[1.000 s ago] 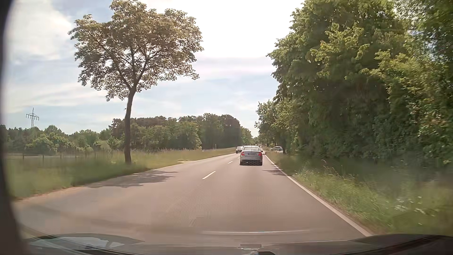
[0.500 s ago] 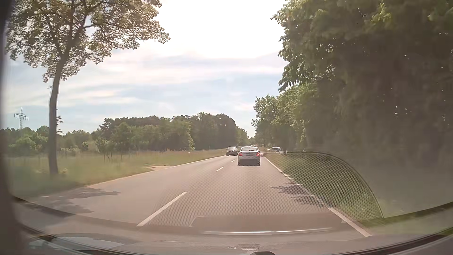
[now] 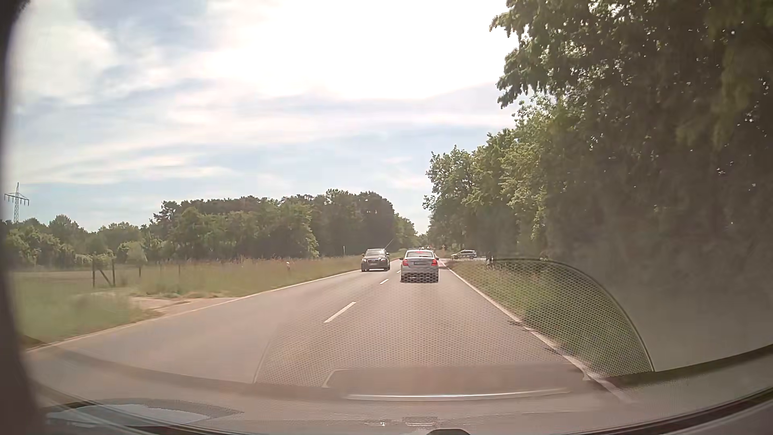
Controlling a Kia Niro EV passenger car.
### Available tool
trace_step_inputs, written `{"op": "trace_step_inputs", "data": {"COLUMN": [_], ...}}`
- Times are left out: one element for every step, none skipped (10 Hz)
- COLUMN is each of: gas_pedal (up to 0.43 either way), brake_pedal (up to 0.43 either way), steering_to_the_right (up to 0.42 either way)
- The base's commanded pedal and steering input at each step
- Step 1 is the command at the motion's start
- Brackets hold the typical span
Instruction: Follow the waypoints while adhering to traffic rules and regulations
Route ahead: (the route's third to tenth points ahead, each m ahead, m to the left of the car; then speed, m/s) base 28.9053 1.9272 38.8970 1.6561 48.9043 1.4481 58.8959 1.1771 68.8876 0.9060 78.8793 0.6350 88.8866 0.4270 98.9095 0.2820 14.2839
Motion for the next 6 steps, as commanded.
{"op": "trace_step_inputs", "data": {"gas_pedal": [0.000,0.000,0.000,0.000,0.000,0.000], "brake_pedal": [0.000,0.000,0.000,0.000,0.000,0.000], "steering_to_the_right": [0.009,0.007,0.006,0.006,0.005,0.006]}}
